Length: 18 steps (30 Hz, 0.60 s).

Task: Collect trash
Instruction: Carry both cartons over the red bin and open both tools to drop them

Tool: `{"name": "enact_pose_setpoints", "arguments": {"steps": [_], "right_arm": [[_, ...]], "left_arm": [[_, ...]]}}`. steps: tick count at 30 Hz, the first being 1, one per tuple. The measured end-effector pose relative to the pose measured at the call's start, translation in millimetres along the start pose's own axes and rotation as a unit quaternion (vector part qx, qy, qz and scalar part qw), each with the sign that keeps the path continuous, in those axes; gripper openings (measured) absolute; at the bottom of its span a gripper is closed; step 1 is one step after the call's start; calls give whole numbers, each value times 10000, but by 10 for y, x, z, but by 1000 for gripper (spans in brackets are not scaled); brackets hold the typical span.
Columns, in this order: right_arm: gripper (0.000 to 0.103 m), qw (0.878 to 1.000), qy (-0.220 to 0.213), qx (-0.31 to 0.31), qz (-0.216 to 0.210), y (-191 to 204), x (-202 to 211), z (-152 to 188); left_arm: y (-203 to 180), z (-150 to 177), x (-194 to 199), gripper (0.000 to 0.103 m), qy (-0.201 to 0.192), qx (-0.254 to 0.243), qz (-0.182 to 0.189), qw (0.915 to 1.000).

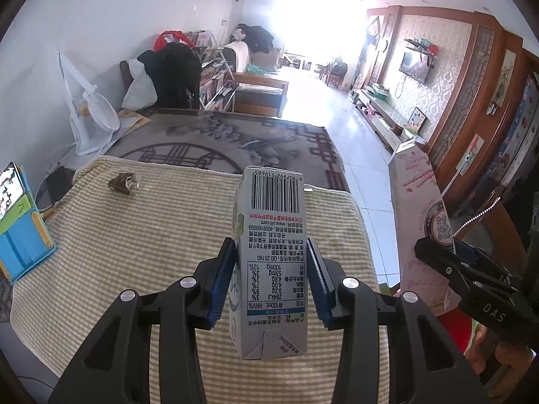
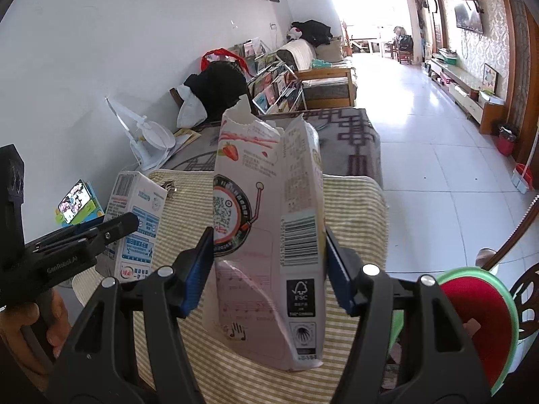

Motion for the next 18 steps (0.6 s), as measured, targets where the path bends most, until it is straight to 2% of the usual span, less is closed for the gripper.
{"name": "enact_pose_setpoints", "arguments": {"steps": [18], "right_arm": [[60,9983,-347,-393,253,-625,350,-60]], "left_arm": [[-700,-83,-197,40,-10,-433,228,9988]]}}
Point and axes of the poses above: each gripper's, at about its wrist camera, not at the fingertips, and x roughly against the way its jaws point, y to its left, z to its underside, the point moved 7 cm from there along -x, roughly the way its jaws point, and after that the axes turned 11 degrees about z, right-handed, at the moved point
